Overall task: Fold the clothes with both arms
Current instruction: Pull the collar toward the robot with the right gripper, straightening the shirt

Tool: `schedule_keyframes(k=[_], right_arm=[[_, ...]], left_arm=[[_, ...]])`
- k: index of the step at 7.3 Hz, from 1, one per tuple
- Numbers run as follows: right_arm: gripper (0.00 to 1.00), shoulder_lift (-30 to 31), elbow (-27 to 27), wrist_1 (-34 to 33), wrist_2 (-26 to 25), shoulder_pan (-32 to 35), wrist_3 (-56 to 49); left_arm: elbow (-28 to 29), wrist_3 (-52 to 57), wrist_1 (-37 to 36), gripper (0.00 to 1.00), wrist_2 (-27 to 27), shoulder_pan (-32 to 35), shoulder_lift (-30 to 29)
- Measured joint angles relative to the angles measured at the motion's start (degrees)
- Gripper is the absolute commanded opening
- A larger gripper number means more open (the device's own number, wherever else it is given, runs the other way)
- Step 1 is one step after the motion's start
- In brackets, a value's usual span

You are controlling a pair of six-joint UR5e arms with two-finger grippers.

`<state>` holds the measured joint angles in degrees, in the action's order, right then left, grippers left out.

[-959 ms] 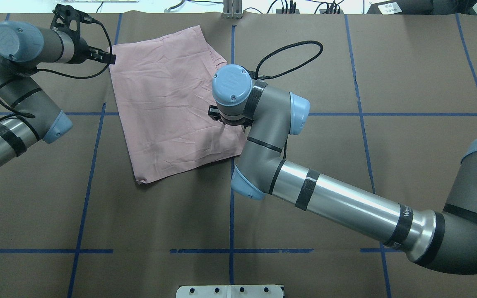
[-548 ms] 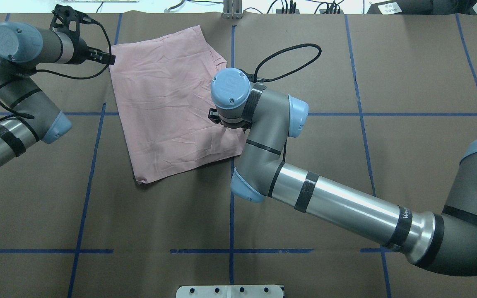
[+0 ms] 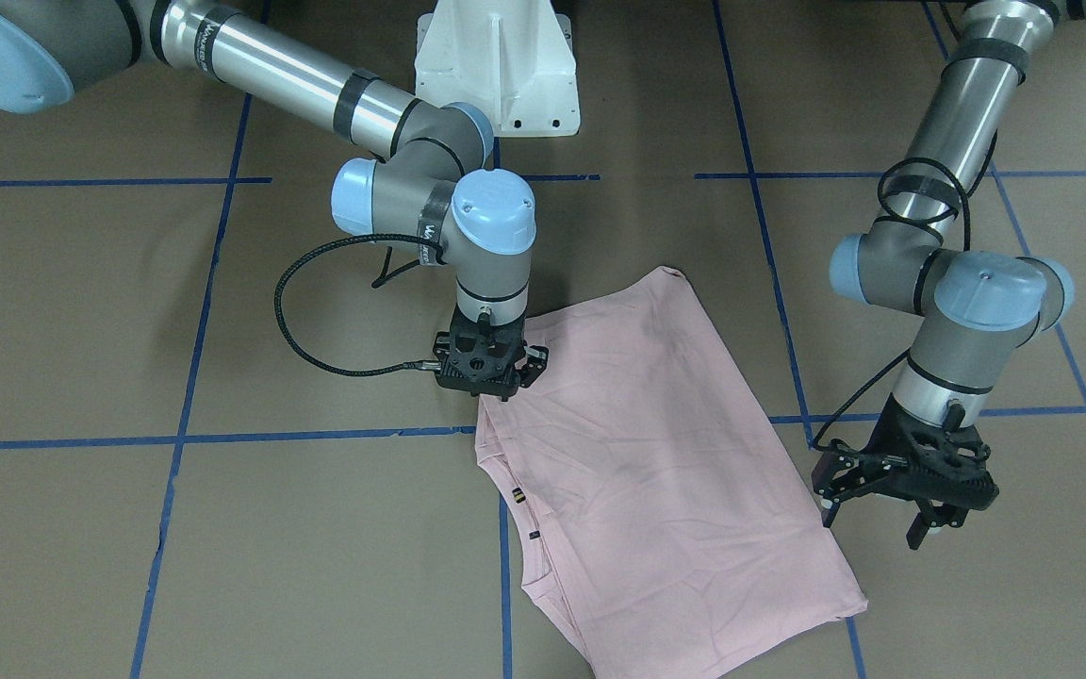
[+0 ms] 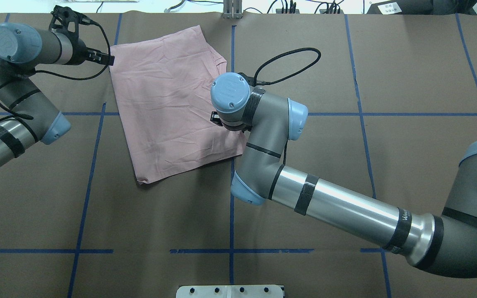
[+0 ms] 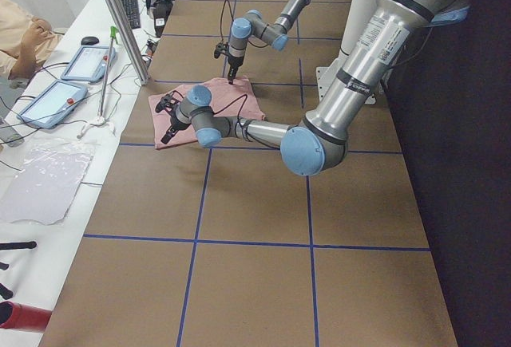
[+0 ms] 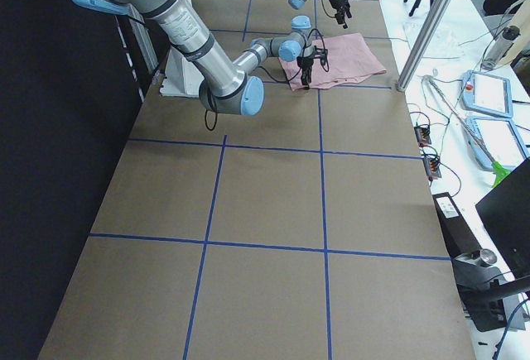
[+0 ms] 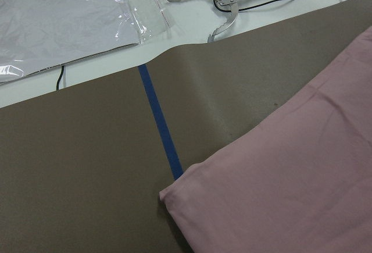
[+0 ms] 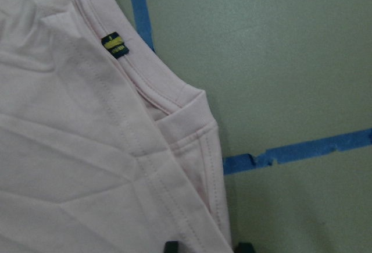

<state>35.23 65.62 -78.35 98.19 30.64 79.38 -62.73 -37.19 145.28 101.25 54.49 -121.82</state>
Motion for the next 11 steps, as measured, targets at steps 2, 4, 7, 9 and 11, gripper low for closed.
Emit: schedule_keyframes(k=[2,4,7,9,11], right_arm=[[0.00,-0.05,-0.04,-0.05,-0.18,-0.03,0.36],[0.00,0.10,0.21,-0.03,-0.48,-0.04,0.31],[0.00,2.08,3.14,0.04,-0.49,0.08,0.23],[0.00,9.99,12.92,-0.16,-0.73,-0.03,0.25],[0.00,18.73,26.44,-3.13,-4.52,-3.79,0.87]], left_arm=[[0.02,0.01,0.00,1.00,0.00,0.00,0.00],[0.03,0.01,0.00,1.00,0.00,0.00,0.00],[0.06,0.01,0.00,1.00,0.00,0.00,0.00],[0.01,-0.04,0.00,1.00,0.00,-0.06,0.00],[-0.04,-0.07,0.00,1.00,0.00,-0.20,0.00]])
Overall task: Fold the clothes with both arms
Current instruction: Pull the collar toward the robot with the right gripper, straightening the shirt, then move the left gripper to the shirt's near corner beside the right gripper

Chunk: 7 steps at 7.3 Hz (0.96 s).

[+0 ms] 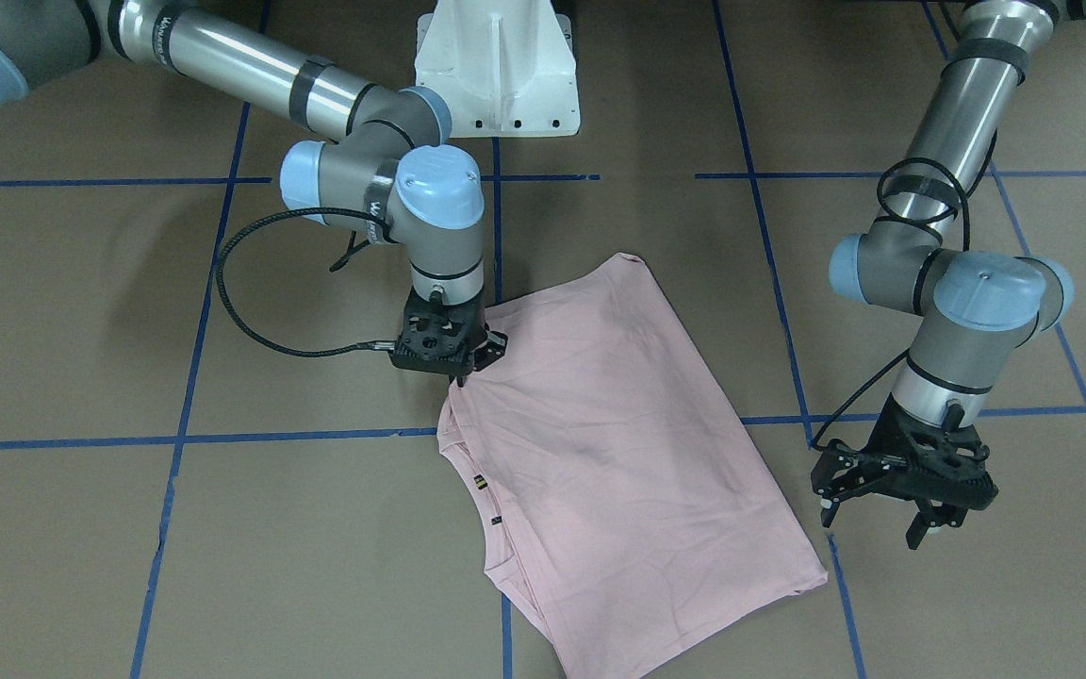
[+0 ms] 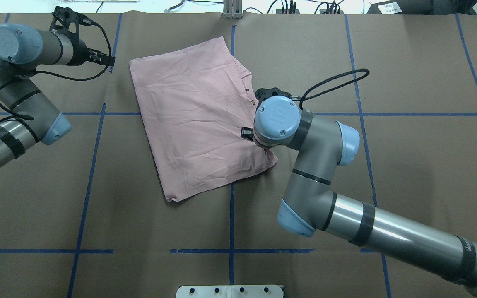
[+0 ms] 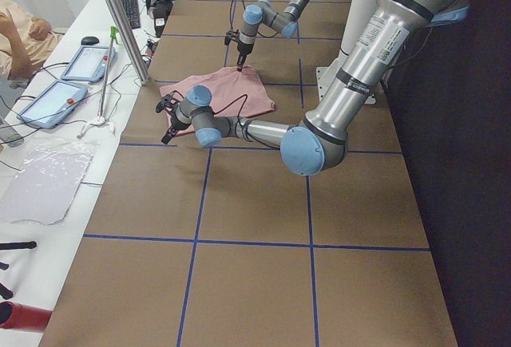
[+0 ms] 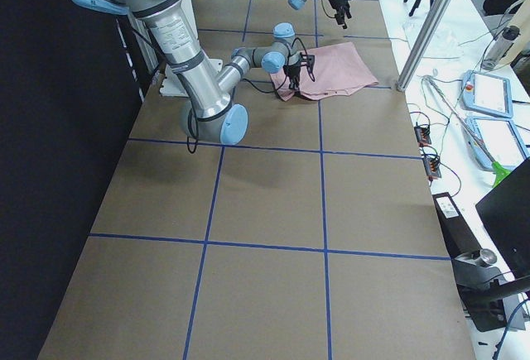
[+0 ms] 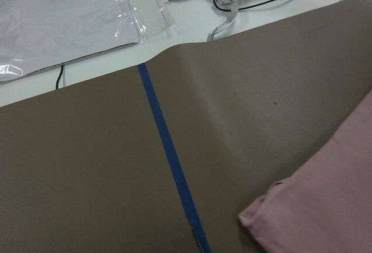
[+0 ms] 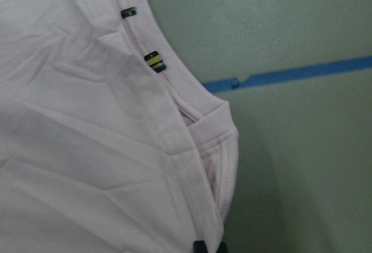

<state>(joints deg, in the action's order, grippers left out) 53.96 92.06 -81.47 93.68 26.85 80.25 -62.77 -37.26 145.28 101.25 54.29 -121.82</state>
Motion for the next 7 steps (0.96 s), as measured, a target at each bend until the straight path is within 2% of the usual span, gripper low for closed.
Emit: schedule_keyframes(k=[1,2,3,5,6,7], right_arm=[[0.00,4.11,6.70,-1.86,-2.67,-3.21,1.48],[0.00,7.11,11.23,-3.00,-5.66,-6.44,3.36],[0.00,8.69,13.26,-3.45,-8.00,-8.67,4.47],[0.00,9.75,14.44,-3.66,-9.58,-10.12,5.10],[0.00,9.97,14.57,-3.68,-9.75,-10.26,5.16],[0.00,10.09,14.59,-3.69,-9.80,-10.28,5.18]], left_arm=[[-0.19,0.00,0.00,1.00,0.00,-0.06,0.00],[-0.56,0.00,0.00,1.00,0.00,-0.14,0.00],[-0.85,0.00,0.00,1.00,0.00,-0.23,0.00],[-2.06,-1.06,-0.17,1.00,0.51,-0.36,0.00],[-4.67,-4.82,-1.11,1.00,2.64,-0.51,0.59],[-10.50,-9.73,-3.89,1.00,5.16,-1.51,2.81]])
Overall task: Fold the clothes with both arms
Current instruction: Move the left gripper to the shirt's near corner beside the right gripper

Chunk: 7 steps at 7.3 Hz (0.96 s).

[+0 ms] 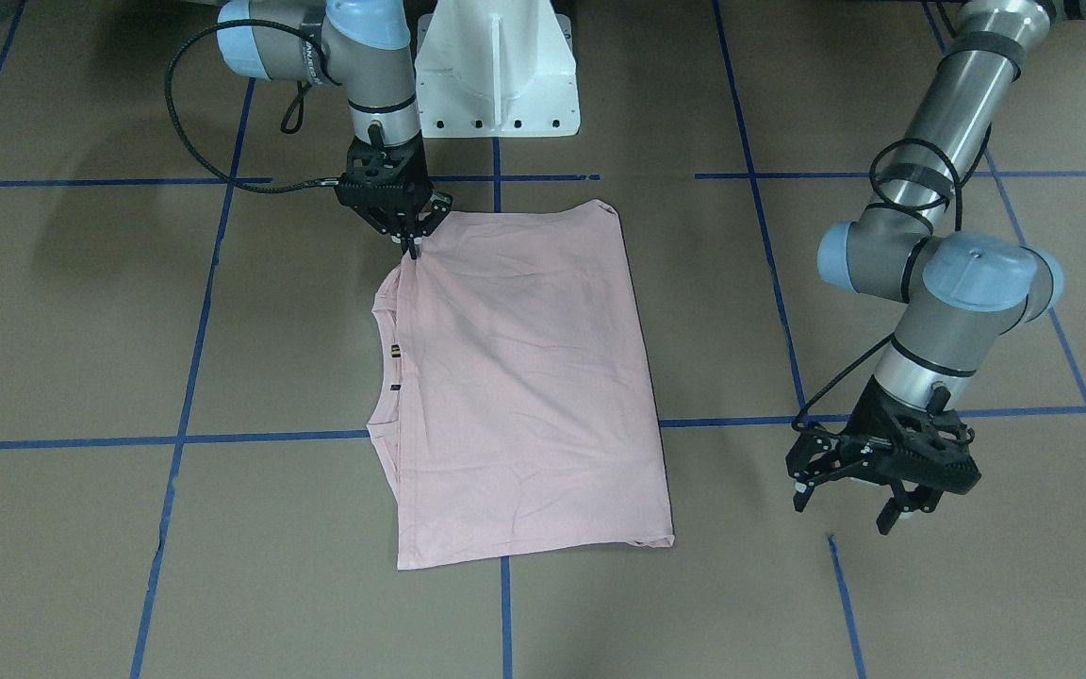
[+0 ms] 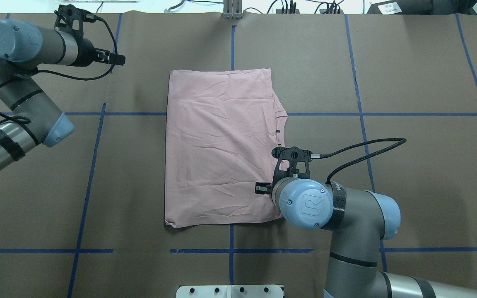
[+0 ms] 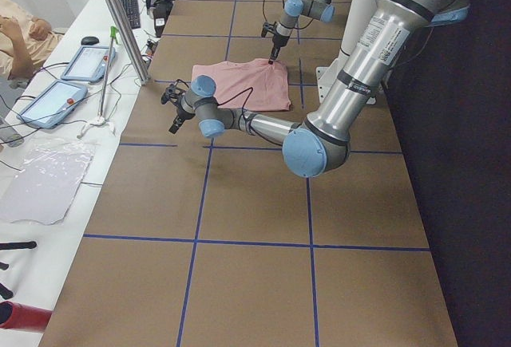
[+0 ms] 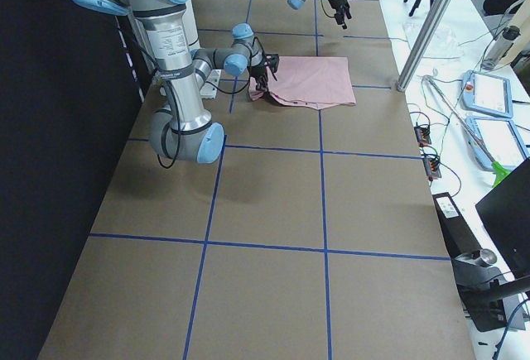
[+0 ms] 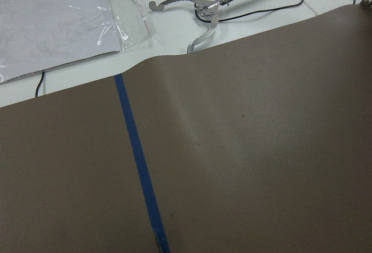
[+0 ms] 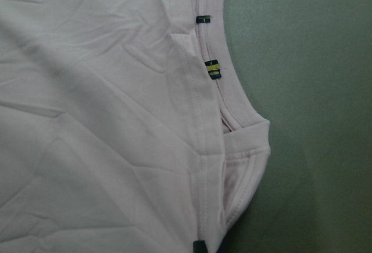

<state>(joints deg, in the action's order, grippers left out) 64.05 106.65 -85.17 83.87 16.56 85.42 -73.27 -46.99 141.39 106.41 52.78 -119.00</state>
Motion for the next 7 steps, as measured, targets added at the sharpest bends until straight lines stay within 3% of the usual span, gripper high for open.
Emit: schedule_keyframes(k=[2,4,5,6,7], right_arm=[[0.00,0.09,-0.02,0.00,-0.08,-0.07,0.01],[0.00,0.11,-0.04,0.00,-0.28,-0.06,0.01],[0.00,0.10,-0.04,0.00,-0.34,-0.05,0.01],[0.00,0.06,-0.04,0.00,-0.37,-0.06,0.01],[0.00,0.02,-0.04,0.00,-0.37,-0.07,0.01]], left_arm=[[-17.91,-8.96,-10.36,1.00,1.29,-5.67,7.01],[-33.43,-19.10,-21.62,0.99,-2.50,-15.31,11.82],[-37.89,-25.41,-26.62,0.77,-6.70,-21.59,12.57],[-39.55,-31.21,-29.42,0.63,-10.83,-27.19,12.66],[-39.34,-35.51,-30.54,0.62,-13.93,-31.51,12.60]])
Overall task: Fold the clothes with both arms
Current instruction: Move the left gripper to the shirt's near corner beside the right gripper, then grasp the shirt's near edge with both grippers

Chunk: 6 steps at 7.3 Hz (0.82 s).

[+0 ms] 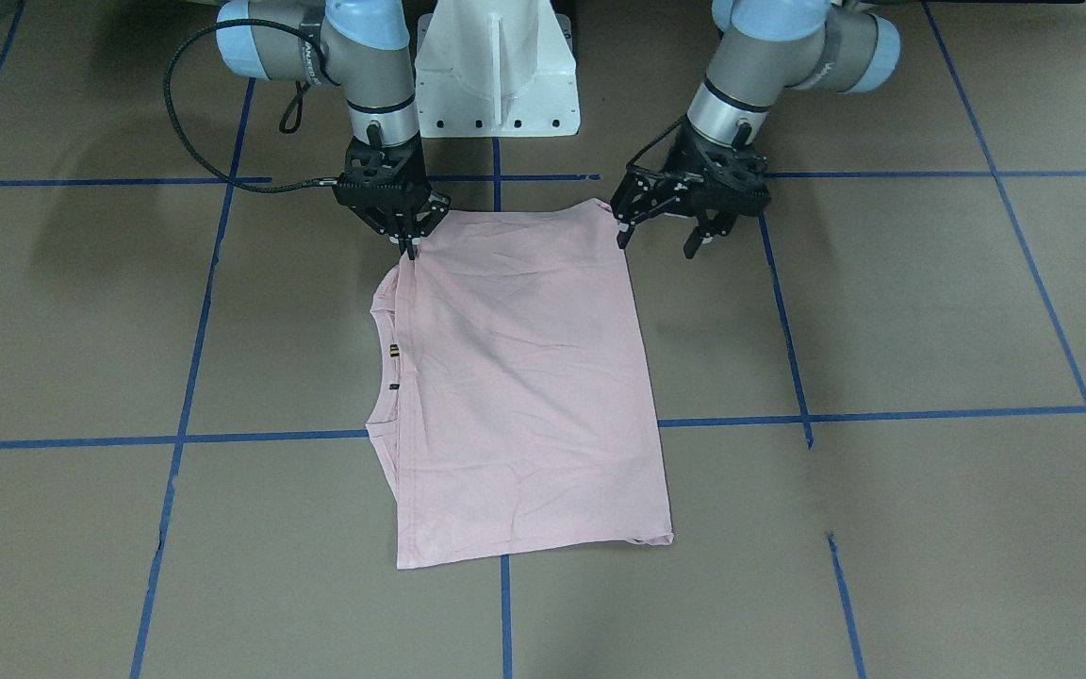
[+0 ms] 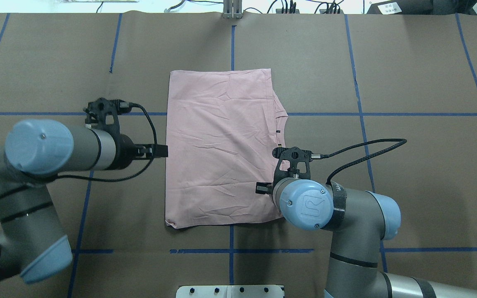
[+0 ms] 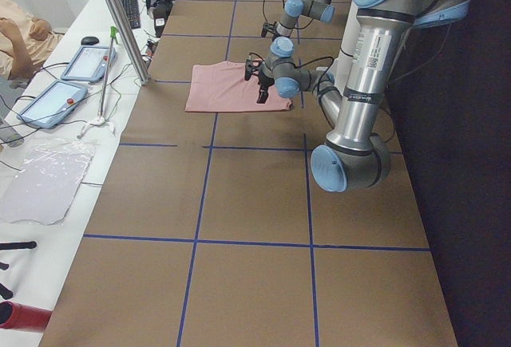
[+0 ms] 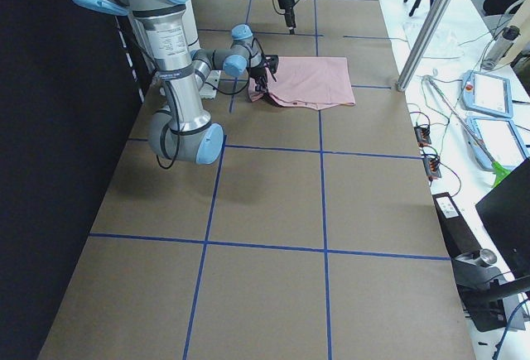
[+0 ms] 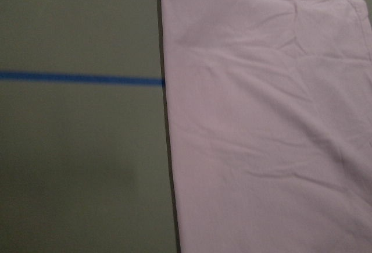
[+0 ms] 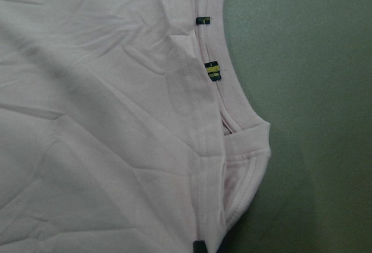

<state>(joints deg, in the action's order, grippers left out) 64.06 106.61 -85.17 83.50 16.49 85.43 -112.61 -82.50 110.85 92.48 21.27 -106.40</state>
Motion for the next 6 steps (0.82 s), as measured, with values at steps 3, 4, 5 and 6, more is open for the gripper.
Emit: schedule_keyframes(k=[3,4,5,6], right_arm=[[0.00,-0.07,0.07,0.00,0.00,0.00,0.00],[0.00,-0.08,0.08,0.00,0.00,0.02,0.00],[0.00,-0.07,0.08,0.00,0.00,0.02,0.00],[0.00,-0.03,0.08,0.00,0.00,0.02,0.00]], left_arm=[[3.10,-3.92,-0.53,0.62,-2.61,-4.82,-0.50],[3.33,-4.00,-0.54,0.60,-2.65,-5.08,-0.51],[3.40,-4.02,-0.55,0.55,-2.64,-5.62,-0.51],[3.42,-4.05,-0.55,0.55,-2.61,-6.41,-0.56]])
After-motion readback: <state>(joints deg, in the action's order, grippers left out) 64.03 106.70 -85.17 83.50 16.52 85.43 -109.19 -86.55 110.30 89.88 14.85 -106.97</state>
